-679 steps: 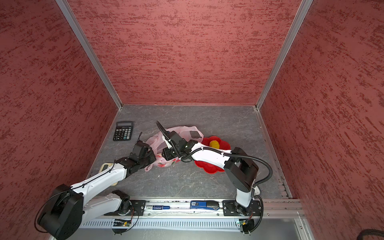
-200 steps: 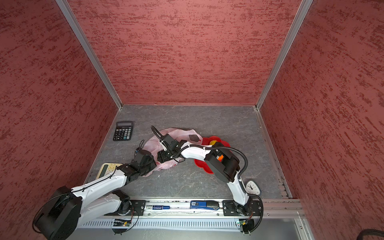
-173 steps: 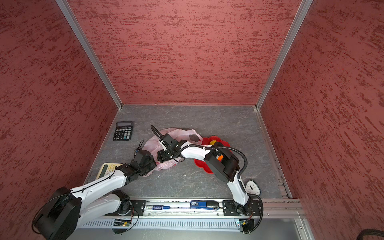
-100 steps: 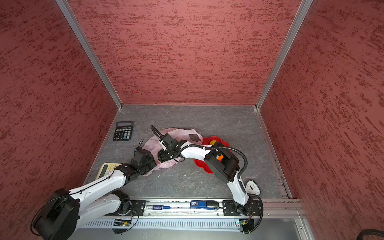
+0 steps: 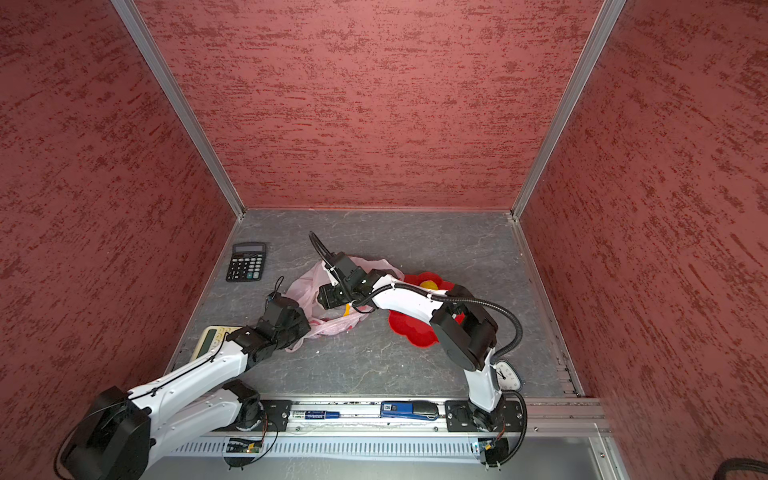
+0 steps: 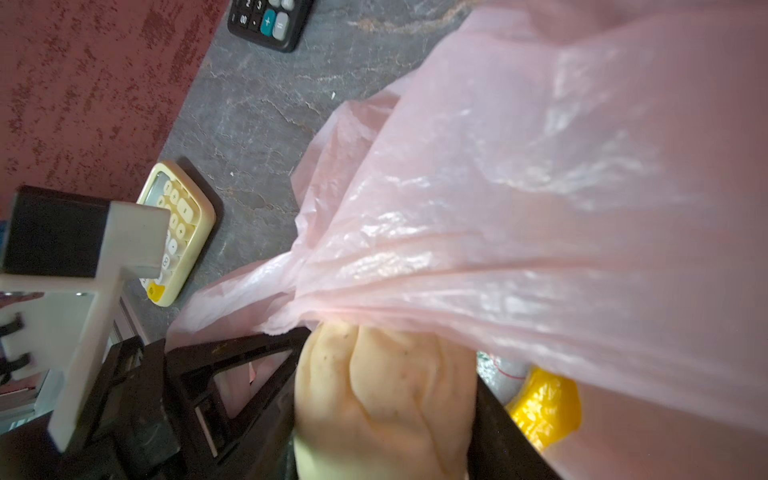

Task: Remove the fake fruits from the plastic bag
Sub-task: 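Lift the pale pear out with the right gripper toward the red plate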

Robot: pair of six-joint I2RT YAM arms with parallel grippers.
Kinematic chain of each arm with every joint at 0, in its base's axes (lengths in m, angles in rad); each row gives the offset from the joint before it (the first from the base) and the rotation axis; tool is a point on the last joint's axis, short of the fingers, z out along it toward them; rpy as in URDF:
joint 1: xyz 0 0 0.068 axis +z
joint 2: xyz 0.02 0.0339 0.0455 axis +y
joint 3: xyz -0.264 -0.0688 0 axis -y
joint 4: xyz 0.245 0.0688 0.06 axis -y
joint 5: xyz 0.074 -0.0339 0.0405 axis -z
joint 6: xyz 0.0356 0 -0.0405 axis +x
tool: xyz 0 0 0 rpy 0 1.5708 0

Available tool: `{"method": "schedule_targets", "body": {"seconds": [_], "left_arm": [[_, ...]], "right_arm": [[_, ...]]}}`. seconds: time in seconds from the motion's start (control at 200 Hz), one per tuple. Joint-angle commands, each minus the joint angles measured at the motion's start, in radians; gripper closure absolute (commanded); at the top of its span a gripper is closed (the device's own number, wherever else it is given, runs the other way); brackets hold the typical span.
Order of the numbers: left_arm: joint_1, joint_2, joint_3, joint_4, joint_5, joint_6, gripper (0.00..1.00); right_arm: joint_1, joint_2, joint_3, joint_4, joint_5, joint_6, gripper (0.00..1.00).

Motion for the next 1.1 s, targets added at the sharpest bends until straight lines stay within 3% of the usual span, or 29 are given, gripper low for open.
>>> {"method": "schedule_targets", "body": {"seconds": [0.0,0.501,1.092], "left_arm": [[0.015,-0.013,0.039,-0.020,-0.016,0.028,1.00],[0.029,0.007,0.091,-0.004,-0.001,0.059,1.00],[0.042,0.020,0.107,0.013,0.004,0.069,1.00]], "right_arm": [[-0.003,-0.070,-0.022,-0.019,0.031,-0.024,0.64],[-0.032,-0.353,-0.160,-0.126,0.111,-0.004,0.67],[-0.276,-0.681,-0.325,-0.306,0.308,-0.036,0.67]]}}
